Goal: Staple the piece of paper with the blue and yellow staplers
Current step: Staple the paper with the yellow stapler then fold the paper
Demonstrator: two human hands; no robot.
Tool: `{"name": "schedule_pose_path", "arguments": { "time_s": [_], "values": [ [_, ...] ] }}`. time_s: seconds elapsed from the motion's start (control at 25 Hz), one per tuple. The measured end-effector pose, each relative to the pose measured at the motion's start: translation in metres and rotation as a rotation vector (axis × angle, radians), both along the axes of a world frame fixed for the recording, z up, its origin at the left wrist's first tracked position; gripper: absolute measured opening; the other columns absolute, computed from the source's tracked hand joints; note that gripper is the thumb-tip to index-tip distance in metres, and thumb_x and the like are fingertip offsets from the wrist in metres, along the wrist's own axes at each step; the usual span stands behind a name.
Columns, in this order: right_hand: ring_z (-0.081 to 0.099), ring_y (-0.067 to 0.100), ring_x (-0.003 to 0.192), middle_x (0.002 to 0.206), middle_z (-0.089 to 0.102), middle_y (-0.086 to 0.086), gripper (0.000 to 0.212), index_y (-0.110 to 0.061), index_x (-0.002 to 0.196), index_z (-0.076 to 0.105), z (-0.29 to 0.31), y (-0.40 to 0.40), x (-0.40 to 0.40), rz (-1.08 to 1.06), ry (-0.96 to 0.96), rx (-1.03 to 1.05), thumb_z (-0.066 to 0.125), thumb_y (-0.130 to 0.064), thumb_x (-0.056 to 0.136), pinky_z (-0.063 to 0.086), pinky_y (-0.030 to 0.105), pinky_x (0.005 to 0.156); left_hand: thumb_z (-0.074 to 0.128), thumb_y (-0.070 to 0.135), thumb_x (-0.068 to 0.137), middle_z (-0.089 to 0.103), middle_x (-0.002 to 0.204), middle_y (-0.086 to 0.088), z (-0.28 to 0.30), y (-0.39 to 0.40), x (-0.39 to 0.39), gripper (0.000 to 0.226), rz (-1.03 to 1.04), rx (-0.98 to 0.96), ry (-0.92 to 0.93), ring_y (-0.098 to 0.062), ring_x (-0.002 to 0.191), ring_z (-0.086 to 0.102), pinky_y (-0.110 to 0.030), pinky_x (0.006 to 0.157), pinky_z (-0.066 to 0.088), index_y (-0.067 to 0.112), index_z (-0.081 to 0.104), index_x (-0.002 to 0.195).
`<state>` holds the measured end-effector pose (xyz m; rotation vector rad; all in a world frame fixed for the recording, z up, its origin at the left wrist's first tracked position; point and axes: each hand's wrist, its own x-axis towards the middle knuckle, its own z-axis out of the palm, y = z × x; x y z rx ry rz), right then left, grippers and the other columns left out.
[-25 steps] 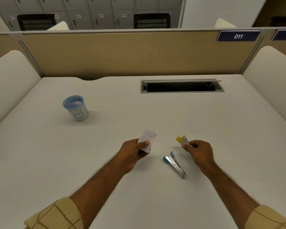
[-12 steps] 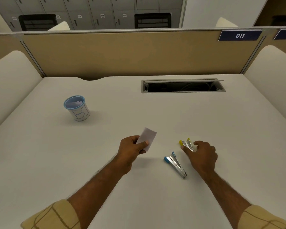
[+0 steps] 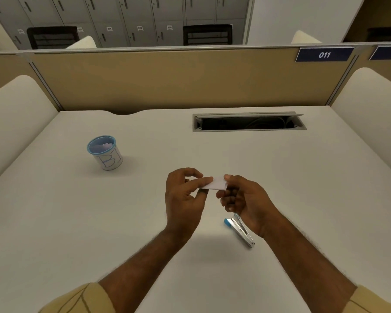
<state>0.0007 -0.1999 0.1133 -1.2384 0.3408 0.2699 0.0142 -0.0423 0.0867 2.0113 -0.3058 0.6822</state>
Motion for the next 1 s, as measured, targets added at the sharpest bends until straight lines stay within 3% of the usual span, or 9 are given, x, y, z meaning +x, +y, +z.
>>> {"name": "schedule_pose_path", "arguments": {
  "time_s": [0.16,0.32,0.44,0.52,0.56,0.64,0.8,1.0],
  "values": [
    [0.049,0.020,0.053,0.066,0.057,0.016,0.017,-0.002,0.077,0.066,0.007,0.005,-0.003,-0.014,-0.113,-0.125,0.060,-0.015,0.086,0.036,0.027,0.048,0.073,0.005,0.076,0.067,0.096,-0.004,0.004,0.006,-0.003,0.024,-0.012,0.098,-0.131,-0.014,0.100,0.050,-0.021,0.082,0.041,0.015,0.079,0.097],
    [0.036,0.019,0.049,0.049,0.047,0.007,0.018,-0.003,0.066,0.066,0.016,0.009,-0.005,-0.054,-0.200,-0.228,0.062,-0.005,0.083,0.031,0.025,0.046,0.062,-0.003,0.074,0.061,0.115,-0.011,0.012,0.012,-0.005,0.050,0.006,0.101,-0.070,-0.018,0.110,0.052,-0.014,0.091,0.043,0.009,0.066,0.122],
    [0.037,0.014,0.046,0.049,0.048,0.006,0.021,-0.011,0.064,0.069,0.025,0.009,-0.008,-0.069,-0.243,-0.265,0.062,-0.004,0.083,0.032,0.022,0.047,0.051,-0.006,0.074,0.070,0.107,-0.008,0.024,0.027,-0.004,0.050,-0.129,-0.220,0.197,-0.017,0.101,0.065,-0.027,0.087,0.052,0.009,0.067,0.118],
    [0.039,0.012,0.046,0.050,0.048,0.005,0.021,-0.012,0.064,0.069,0.031,0.008,-0.010,-0.058,-0.293,-0.313,0.063,-0.004,0.083,0.033,0.022,0.049,0.053,0.009,0.079,0.076,0.098,-0.012,0.038,0.037,0.000,0.033,-0.322,-0.552,0.502,-0.024,0.095,0.070,-0.035,0.082,0.055,0.011,0.073,0.106],
    [0.040,0.012,0.047,0.050,0.049,0.003,0.021,-0.011,0.065,0.069,0.033,0.008,-0.011,-0.049,-0.316,-0.338,0.063,-0.004,0.083,0.033,0.023,0.051,0.056,0.021,0.080,0.076,0.099,-0.014,0.044,0.040,0.001,0.030,-0.406,-0.618,0.601,-0.028,0.096,0.070,-0.037,0.080,0.057,0.012,0.075,0.101],
    [0.042,0.010,0.048,0.049,0.052,-0.001,0.018,-0.009,0.067,0.070,0.038,0.009,-0.012,-0.030,-0.352,-0.376,0.063,-0.004,0.083,0.035,0.022,0.052,0.064,0.035,0.076,0.076,0.101,-0.015,0.056,0.041,0.000,0.031,-0.471,-0.574,0.680,-0.028,0.094,0.070,-0.038,0.080,0.059,0.013,0.078,0.094],
    [0.045,0.008,0.048,0.052,0.057,-0.006,0.014,-0.007,0.070,0.071,0.044,0.012,-0.015,0.012,-0.408,-0.421,0.065,-0.005,0.082,0.038,0.017,0.049,0.070,0.016,0.085,0.078,0.092,-0.005,0.071,0.035,-0.005,0.010,-0.370,-0.436,0.650,-0.019,0.086,0.070,-0.026,0.074,0.055,0.015,0.077,0.093],
    [0.046,0.007,0.049,0.058,0.057,0.004,0.011,-0.003,0.072,0.070,0.052,0.015,-0.017,0.040,-0.455,-0.435,0.066,-0.004,0.082,0.039,0.015,0.048,0.069,0.010,0.086,0.078,0.078,0.005,0.078,0.037,-0.010,0.018,-0.322,-0.349,0.604,-0.005,0.072,0.069,-0.014,0.065,0.052,0.025,0.078,0.080]
  ]
}}
